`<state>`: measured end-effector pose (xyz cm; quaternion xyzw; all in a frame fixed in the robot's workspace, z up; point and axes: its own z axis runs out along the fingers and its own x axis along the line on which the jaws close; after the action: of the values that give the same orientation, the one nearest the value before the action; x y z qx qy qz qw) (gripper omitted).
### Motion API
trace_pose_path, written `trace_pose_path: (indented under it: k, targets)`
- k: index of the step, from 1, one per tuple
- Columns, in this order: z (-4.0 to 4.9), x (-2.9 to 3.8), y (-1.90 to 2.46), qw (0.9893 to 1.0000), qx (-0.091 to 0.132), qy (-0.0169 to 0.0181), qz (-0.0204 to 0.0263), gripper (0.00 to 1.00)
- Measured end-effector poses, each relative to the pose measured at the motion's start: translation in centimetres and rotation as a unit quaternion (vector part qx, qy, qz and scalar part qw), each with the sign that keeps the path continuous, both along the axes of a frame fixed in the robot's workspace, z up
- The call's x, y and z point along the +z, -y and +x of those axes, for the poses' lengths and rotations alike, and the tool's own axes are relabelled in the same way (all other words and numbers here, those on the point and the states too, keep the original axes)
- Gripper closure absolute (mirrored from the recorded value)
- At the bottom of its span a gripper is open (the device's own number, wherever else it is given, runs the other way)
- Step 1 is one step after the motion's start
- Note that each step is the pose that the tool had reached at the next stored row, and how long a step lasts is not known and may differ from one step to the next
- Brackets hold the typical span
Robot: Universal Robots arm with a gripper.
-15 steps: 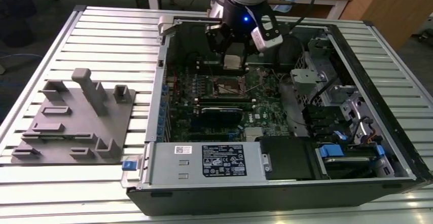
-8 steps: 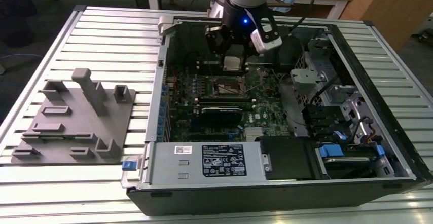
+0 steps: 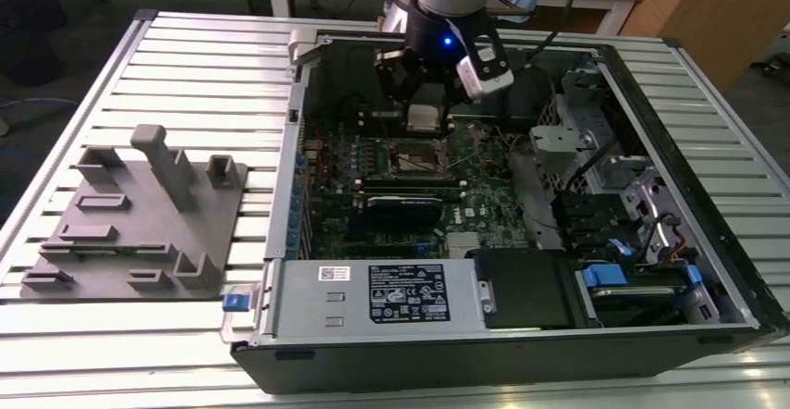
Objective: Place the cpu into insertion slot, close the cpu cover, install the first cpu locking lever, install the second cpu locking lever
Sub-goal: 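Place the cpu into insertion slot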
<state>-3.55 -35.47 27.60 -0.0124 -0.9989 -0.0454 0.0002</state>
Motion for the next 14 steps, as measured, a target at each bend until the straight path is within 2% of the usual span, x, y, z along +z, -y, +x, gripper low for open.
trace_pose_path:
  k: [5,14]
  targets:
    - [-0.03,-0.83,0.00,1.0000,0.000,0.0016,0.0000,0.46]
    - [-0.10,-2.05,0.00,1.0000,0.002,0.0094,0.0001,0.46]
